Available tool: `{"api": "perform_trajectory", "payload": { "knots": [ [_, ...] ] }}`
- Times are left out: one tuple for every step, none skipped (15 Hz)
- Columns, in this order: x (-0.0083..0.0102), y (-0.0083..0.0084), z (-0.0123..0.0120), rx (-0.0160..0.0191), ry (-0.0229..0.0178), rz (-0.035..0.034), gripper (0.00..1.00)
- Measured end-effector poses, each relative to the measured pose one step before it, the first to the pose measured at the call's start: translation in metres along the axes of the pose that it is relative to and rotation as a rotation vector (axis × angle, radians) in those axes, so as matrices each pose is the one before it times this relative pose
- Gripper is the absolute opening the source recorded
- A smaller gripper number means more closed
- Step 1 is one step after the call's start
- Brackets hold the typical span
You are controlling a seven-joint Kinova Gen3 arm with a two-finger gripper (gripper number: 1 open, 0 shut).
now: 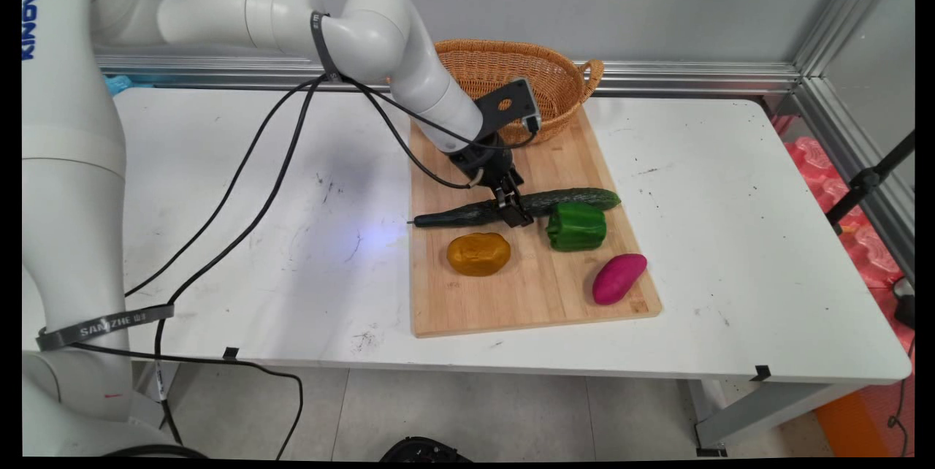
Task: Pick up the cucumber from the cutting board, then place the picked object in the vegetable basket
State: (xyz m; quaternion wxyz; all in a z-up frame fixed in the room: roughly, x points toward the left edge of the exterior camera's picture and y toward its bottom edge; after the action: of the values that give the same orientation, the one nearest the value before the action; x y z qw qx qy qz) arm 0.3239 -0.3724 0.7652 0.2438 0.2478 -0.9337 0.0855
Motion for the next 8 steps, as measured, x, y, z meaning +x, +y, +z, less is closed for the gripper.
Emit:
{"api": "perform_trajectory", "payload": {
  "knots": [
    [-0.00065,0.0006,0.002,-0.00264,-0.00033,-0.00232,0.0],
    [-0.00029,0.00048,0.00146,-0.00177,0.00036,-0.00172,0.0],
    [-0.00017,0.00026,0.00058,-0.00093,0.00047,-0.0025,0.0],
    [0.00006,0.00014,0.00025,-0.00058,0.00041,-0.00169,0.0],
    [0.00047,0.00021,0.00003,-0.00116,0.00115,-0.00208,0.0],
    [0.00094,-0.00001,-0.00084,-0.0008,0.00239,-0.0027,0.0],
    [0.00186,-0.00019,-0.00217,0.00006,0.00457,-0.00278,0.0],
    [0.00175,-0.00009,-0.00303,0.00035,0.00476,-0.0029,0.0]
  ]
}}
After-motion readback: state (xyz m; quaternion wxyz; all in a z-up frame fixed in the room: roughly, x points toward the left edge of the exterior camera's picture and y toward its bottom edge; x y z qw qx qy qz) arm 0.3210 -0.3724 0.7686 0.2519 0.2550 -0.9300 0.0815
